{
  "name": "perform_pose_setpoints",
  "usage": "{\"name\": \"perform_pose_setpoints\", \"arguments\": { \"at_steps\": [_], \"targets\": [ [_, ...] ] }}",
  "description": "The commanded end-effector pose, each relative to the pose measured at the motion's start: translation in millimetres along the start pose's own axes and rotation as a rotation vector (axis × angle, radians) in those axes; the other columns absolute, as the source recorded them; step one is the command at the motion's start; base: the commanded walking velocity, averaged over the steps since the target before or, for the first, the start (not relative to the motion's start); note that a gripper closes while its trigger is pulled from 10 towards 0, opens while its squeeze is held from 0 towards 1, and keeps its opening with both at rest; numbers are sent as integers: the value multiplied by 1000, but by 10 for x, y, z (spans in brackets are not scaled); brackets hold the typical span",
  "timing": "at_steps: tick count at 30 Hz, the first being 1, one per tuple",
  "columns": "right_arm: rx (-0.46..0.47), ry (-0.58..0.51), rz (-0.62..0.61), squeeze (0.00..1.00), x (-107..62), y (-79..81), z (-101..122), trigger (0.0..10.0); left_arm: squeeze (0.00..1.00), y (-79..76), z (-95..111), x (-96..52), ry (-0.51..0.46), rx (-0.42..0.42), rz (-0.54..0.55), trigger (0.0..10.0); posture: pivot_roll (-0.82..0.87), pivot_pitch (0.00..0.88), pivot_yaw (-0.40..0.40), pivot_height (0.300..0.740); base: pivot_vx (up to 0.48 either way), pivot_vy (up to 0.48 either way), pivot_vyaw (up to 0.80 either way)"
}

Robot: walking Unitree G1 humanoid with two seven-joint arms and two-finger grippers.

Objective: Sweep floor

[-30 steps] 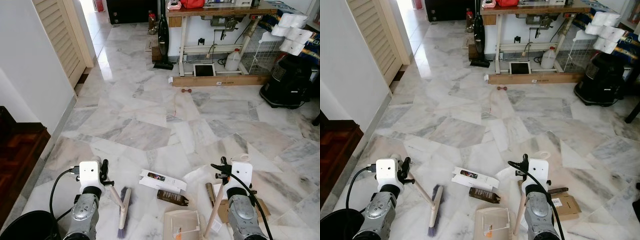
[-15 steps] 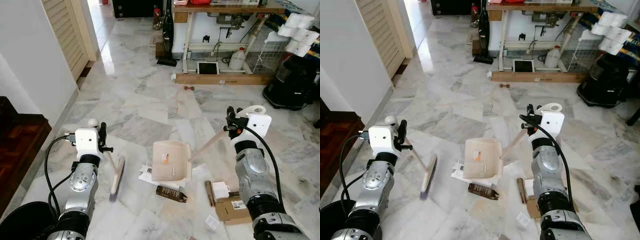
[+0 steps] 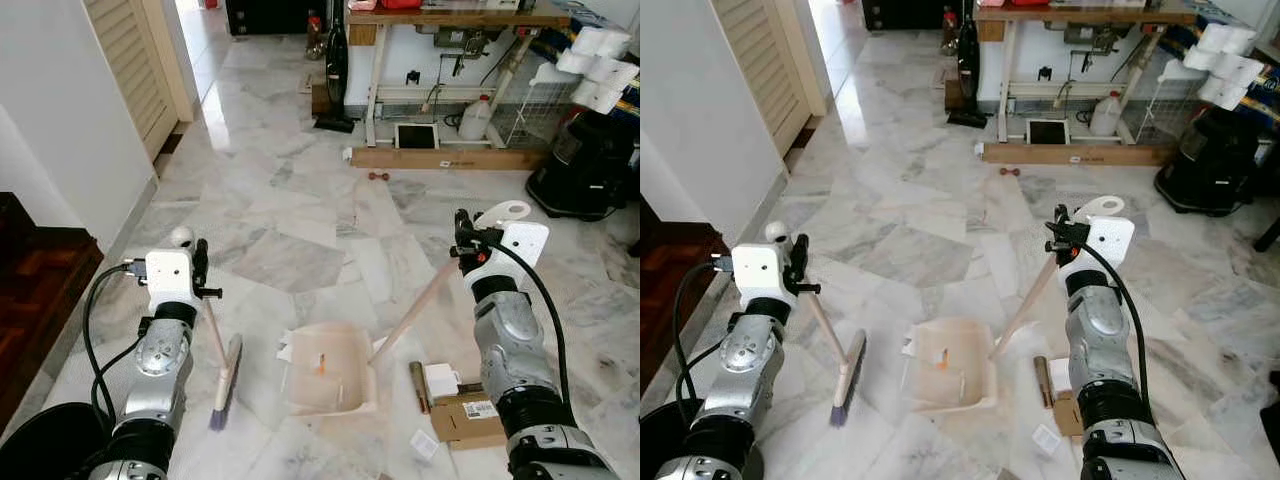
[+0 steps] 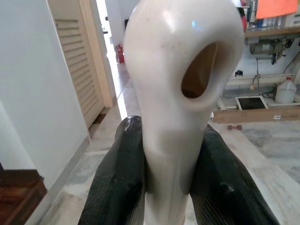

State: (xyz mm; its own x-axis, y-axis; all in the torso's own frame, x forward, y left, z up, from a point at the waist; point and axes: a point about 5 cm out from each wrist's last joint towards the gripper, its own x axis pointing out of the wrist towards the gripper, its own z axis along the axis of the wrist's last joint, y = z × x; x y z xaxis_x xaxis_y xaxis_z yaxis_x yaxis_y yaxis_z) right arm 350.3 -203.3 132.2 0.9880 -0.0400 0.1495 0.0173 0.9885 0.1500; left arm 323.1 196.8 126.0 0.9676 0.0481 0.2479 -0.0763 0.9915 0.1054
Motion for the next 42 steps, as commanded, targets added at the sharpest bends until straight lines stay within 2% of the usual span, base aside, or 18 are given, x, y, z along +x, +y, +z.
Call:
{"name": "perform_pose_setpoints", "arguments": {
  "at_steps": [1, 14, 24, 30, 39, 42],
  "targets": [
    [34, -76, 6, 0, 33, 24, 157, 10000, 0, 60, 136, 52, -56, 21, 18, 10000, 14, 0, 23, 740, 0, 0, 0],
    [79, -54, -3, 0, -52, 86, 72, 10000, 0, -37, 192, -7, -65, 18, 4, 10000, 25, 0, 32, 740, 0, 0, 0],
    [72, -29, -36, 0, -75, 15, 20, 10000, 0, -155, 114, -67, -28, -28, 17, 10000, 20, 0, 25, 740, 0, 0, 0],
    [22, -1, -49, 0, -102, -26, -33, 10000, 0, -136, 123, -61, -29, -30, 80, 10000, 14, 0, 10, 740, 0, 0, 0],
    [-104, -9, -61, 0, -144, -246, 47, 10000, 0, -99, 108, -128, -24, -29, 102, 10000, 4, 0, 2, 740, 0, 0, 0],
    [-97, -12, -70, 0, -149, -260, 51, 10000, 0, -97, 109, -126, -24, -29, 104, 10000, 5, 0, 1, 740, 0, 0, 0]
  ]
}}
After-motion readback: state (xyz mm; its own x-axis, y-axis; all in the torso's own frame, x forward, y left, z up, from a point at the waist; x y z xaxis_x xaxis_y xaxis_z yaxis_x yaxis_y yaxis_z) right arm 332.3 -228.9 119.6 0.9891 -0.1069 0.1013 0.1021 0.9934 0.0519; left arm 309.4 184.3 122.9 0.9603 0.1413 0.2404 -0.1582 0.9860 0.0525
